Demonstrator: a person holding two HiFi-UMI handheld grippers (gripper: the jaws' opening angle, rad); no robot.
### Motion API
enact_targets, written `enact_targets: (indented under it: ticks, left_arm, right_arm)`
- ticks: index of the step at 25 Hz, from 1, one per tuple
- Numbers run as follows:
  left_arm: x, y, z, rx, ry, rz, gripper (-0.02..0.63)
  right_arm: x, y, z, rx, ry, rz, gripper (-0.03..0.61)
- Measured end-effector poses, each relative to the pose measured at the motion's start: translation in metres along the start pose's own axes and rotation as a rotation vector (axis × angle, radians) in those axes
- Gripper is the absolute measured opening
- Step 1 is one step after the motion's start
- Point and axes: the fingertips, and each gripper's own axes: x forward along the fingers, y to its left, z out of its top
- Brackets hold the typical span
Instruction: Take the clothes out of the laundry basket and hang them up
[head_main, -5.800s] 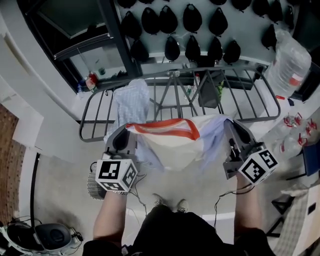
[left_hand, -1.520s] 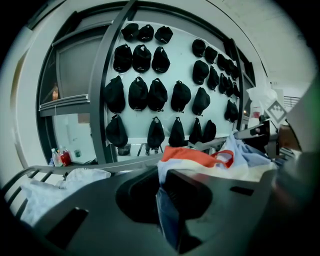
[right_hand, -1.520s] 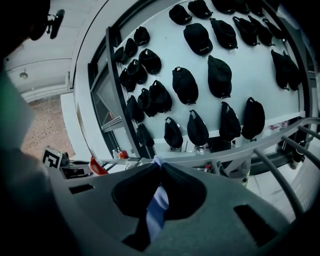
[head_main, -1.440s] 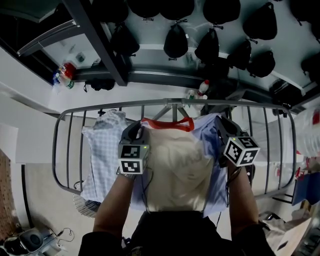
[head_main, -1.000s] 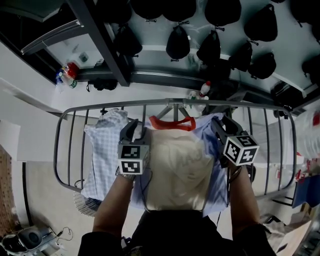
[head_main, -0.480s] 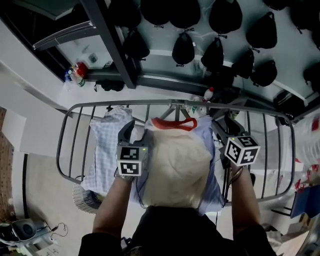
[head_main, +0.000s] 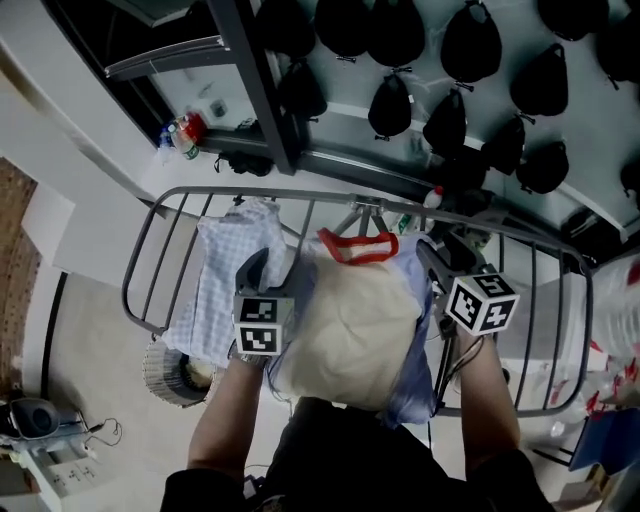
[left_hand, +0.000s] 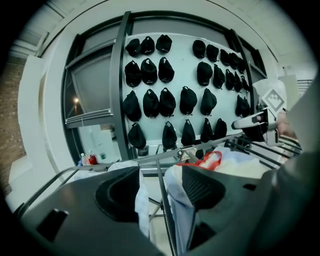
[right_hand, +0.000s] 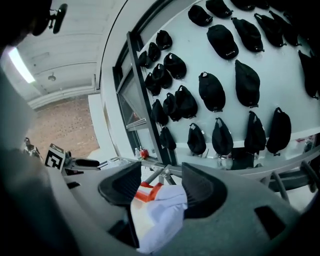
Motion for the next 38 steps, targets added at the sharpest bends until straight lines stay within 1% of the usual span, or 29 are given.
enact_targets:
  ticks: [3,5,10,13,15,22,28,32,38]
  left_arm:
    - [-0.017,-0.003,0.002,-0.020,-0.022,0.043,0.244]
    - [-0.035,0.001,-0.001,-0.048,-0.031,0.085,0.244]
    - [-0.086,0.028,-0.010,-0.105,-0.069,0.182,0.244]
    - [-0.117,0.044,-0.024,-0.159,-0.086,0.226,0.244]
    - [-0.140,0.055,-0.035,-0.182,-0.093,0.251,0.244]
    - [-0.226,0.099,-0.089,-0.249,-0.100,0.331,0.242]
    - [-0.310,0.129,-0.125,-0.280,-0.127,0.364,0.202]
    - [-0.357,0.137,-0.136,-0.270,-0.142,0.372,0.178]
    - [-0.421,0.141,-0.144,-0.226,-0.161,0.383,0.132]
  right_arm:
    - [0.002,0.013,0.001,-0.013,0.000,0.063,0.261]
    - [0.008,0.029,-0.001,-0.025,0.013,0.120,0.261]
    - [0.023,0.086,-0.002,-0.063,0.030,0.242,0.262]
    - [0.030,0.122,-0.007,-0.082,0.041,0.307,0.262]
    - [0.031,0.146,-0.012,-0.084,0.051,0.337,0.262]
    - [0.024,0.243,-0.026,-0.140,0.066,0.418,0.262]
    - [-0.009,0.315,-0.032,-0.174,0.047,0.427,0.262]
    - [-0.032,0.363,-0.037,-0.179,0.025,0.449,0.262]
    - [-0.068,0.430,-0.065,-0.166,0.019,0.498,0.261]
